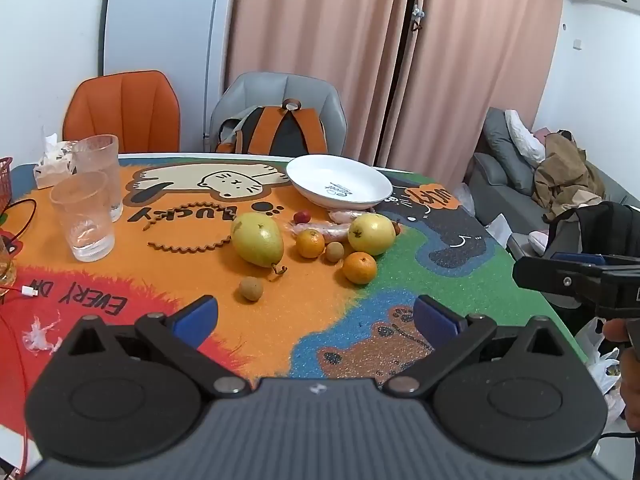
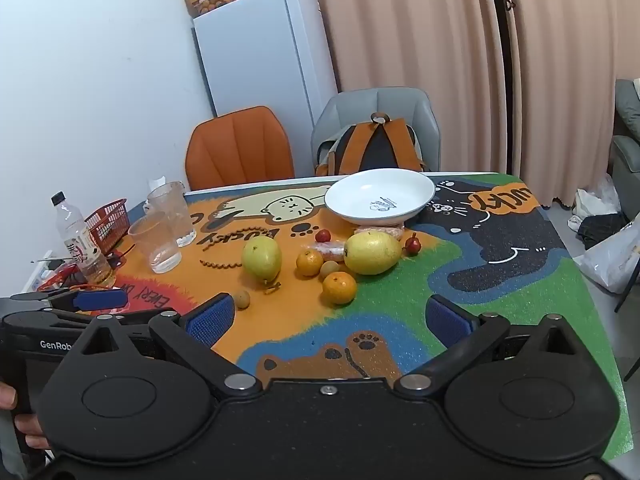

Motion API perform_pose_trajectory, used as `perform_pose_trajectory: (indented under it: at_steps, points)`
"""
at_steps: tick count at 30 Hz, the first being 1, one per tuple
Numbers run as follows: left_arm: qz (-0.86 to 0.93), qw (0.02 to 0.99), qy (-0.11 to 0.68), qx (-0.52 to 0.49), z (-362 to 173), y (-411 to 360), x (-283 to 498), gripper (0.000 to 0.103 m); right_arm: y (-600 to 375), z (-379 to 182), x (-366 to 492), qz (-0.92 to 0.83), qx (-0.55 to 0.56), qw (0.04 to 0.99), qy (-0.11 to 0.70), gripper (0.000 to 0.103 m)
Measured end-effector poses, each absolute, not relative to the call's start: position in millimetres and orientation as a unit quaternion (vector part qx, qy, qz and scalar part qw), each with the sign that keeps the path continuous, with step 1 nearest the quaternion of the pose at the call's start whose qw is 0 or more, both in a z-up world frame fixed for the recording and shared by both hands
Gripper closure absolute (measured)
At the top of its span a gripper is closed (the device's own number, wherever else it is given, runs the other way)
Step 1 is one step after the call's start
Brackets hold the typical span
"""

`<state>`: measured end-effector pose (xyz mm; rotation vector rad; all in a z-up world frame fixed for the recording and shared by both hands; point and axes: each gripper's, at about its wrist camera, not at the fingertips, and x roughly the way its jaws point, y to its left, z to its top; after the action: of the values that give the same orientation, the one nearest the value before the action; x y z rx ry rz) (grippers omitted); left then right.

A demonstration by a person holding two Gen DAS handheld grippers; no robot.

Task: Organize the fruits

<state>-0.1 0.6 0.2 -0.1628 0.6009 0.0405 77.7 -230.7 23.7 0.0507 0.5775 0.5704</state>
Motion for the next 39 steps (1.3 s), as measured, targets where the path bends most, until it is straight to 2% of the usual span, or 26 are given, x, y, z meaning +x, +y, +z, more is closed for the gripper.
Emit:
perform_pose_trajectory:
  at_steps: [39]
  points:
    - [0.026,0.955,0.284,-0.087,10.7,9.5,-3.3,0.000,-229.9,33.0,76.8,0.260,-0.005,0.922,0.287,0.000]
